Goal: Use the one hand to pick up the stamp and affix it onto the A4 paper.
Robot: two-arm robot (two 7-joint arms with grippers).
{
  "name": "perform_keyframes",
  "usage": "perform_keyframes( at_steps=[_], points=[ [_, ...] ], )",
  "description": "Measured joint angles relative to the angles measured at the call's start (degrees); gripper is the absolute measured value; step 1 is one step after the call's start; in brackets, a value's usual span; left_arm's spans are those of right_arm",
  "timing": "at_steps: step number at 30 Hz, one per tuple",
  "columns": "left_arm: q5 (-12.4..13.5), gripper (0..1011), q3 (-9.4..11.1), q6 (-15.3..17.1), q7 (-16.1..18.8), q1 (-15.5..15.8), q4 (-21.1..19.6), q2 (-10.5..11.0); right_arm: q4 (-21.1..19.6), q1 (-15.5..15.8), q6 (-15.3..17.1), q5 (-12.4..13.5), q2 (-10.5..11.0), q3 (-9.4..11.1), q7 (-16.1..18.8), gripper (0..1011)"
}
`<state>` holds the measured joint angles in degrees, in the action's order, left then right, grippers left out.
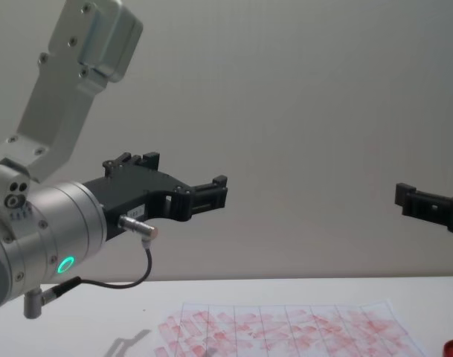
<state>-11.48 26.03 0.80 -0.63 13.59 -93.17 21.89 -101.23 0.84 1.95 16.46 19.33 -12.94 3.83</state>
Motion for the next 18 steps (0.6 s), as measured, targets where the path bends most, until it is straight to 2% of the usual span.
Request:
perform_keyframes(
  at_steps=[18],
  points=[
    [0.00,1001,0.00,0.00,0.00,0.00,0.00,0.00,0.00,0.00,0.00,0.00,0.00,0.00,0.00,1001]
  ],
)
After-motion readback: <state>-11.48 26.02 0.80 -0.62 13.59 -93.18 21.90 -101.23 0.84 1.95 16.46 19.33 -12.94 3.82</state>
